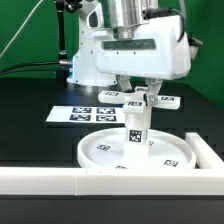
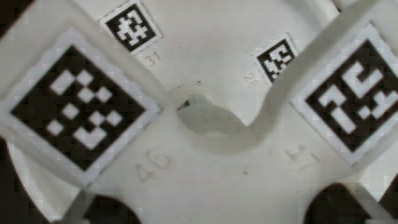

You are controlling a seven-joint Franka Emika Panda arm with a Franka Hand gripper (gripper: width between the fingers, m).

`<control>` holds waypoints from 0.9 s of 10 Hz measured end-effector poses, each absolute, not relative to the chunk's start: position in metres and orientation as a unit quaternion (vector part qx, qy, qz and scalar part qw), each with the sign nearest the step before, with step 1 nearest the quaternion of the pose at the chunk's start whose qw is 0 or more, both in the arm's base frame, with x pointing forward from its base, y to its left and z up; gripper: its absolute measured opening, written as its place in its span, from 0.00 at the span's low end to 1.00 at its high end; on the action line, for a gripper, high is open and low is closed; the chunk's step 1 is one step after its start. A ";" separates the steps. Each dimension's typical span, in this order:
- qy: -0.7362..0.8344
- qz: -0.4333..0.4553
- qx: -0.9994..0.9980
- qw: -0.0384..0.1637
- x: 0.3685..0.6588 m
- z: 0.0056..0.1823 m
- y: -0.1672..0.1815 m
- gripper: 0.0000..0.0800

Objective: Assemble round table

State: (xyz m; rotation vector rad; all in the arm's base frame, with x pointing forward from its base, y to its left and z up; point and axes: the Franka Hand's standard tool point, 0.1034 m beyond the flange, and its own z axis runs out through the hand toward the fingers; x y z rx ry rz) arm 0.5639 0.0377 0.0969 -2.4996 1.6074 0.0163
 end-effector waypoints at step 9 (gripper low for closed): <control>0.617 0.011 -0.779 0.112 0.565 0.128 0.039 0.81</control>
Offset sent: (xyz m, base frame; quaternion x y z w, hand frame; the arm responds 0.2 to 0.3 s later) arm 0.0000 0.0000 0.0000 0.0000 0.0000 0.1938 0.9810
